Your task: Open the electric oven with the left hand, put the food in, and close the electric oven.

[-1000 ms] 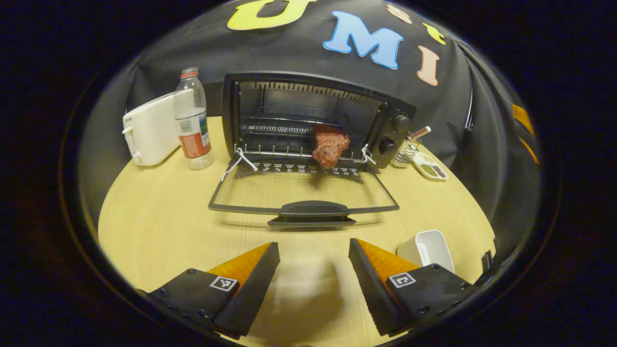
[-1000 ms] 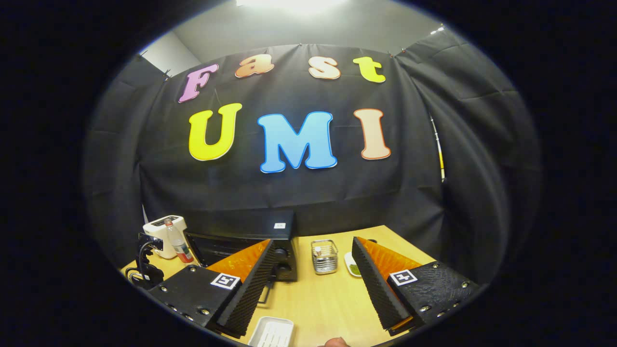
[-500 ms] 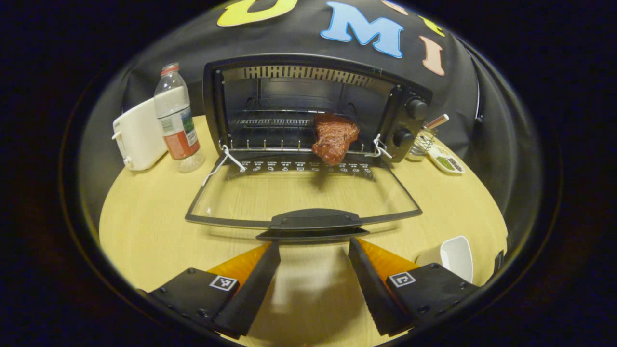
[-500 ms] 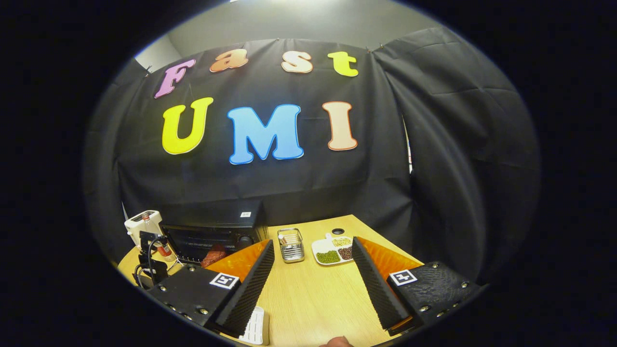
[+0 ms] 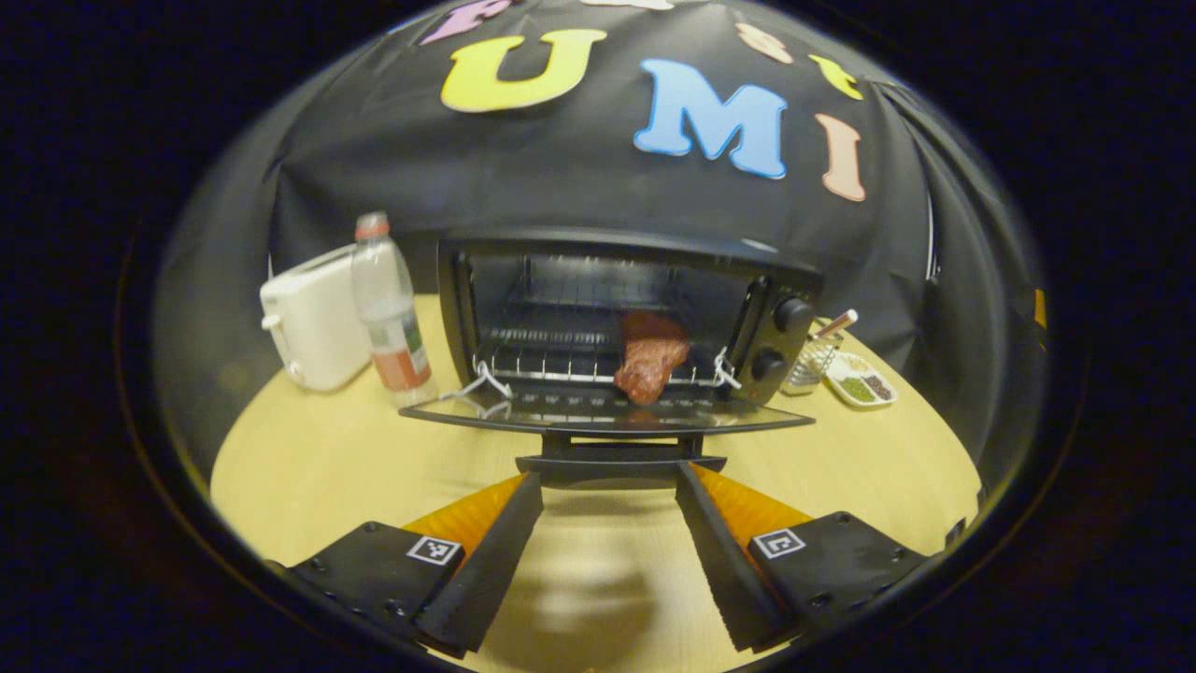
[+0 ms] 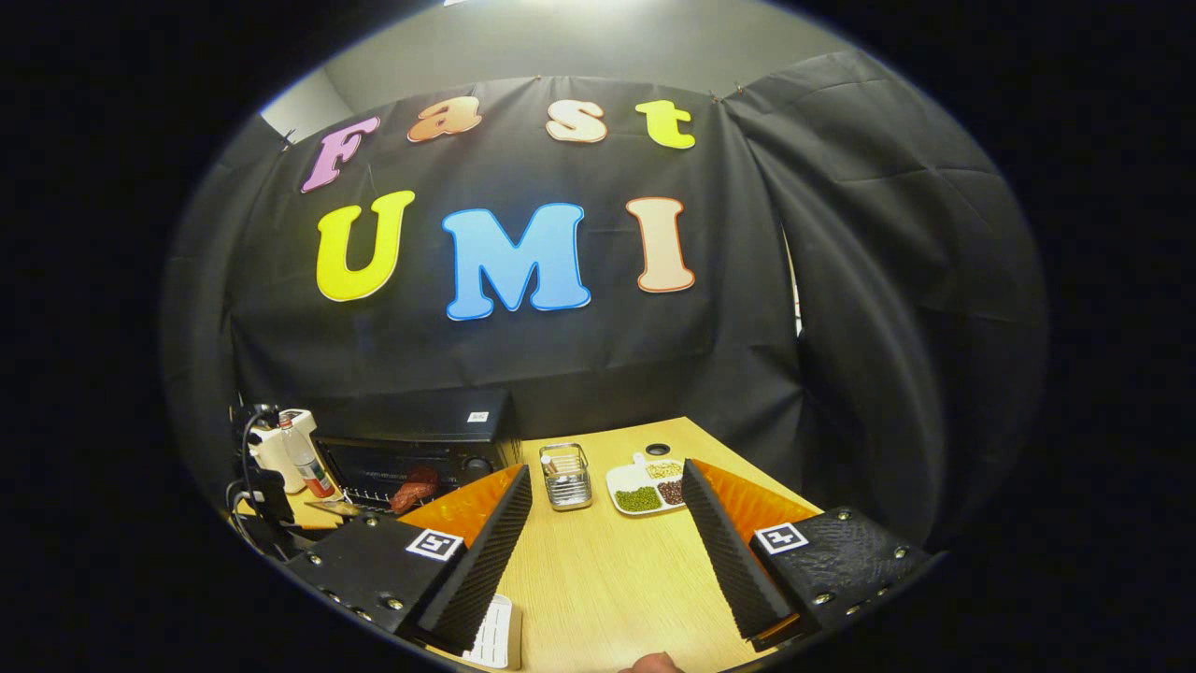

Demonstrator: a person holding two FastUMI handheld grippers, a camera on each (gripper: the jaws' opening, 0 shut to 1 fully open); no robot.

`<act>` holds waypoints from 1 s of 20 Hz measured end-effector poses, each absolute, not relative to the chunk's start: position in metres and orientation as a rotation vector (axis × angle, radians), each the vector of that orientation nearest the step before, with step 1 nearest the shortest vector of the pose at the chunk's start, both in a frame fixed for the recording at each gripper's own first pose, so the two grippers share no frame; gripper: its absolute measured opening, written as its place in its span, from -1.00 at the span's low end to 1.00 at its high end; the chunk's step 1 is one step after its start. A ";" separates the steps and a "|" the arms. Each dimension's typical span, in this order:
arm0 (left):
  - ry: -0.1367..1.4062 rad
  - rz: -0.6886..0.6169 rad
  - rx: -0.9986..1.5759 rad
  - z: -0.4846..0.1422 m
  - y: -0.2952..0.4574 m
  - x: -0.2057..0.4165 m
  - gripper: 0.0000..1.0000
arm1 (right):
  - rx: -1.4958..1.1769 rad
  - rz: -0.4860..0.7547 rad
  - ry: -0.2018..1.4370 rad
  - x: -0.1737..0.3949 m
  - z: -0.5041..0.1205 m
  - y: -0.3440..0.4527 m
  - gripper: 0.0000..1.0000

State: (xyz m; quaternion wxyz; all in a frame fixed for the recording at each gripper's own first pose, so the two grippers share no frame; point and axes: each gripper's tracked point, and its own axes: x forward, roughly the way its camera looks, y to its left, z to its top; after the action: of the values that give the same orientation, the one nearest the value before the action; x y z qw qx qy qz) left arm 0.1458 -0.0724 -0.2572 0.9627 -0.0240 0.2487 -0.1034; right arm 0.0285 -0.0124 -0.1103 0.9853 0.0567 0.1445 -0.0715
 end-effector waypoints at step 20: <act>0.066 -0.155 -0.047 -0.021 -0.085 0.066 1.00 | 0.086 0.035 0.167 0.021 -0.056 -0.026 0.95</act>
State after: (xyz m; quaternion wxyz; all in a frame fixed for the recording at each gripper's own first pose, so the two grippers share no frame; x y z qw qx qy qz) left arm 0.0664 -0.0855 -0.0206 0.9962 -0.0233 0.0330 -0.0773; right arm 0.0205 -0.0255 -0.0561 0.9954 0.0431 0.0832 0.0173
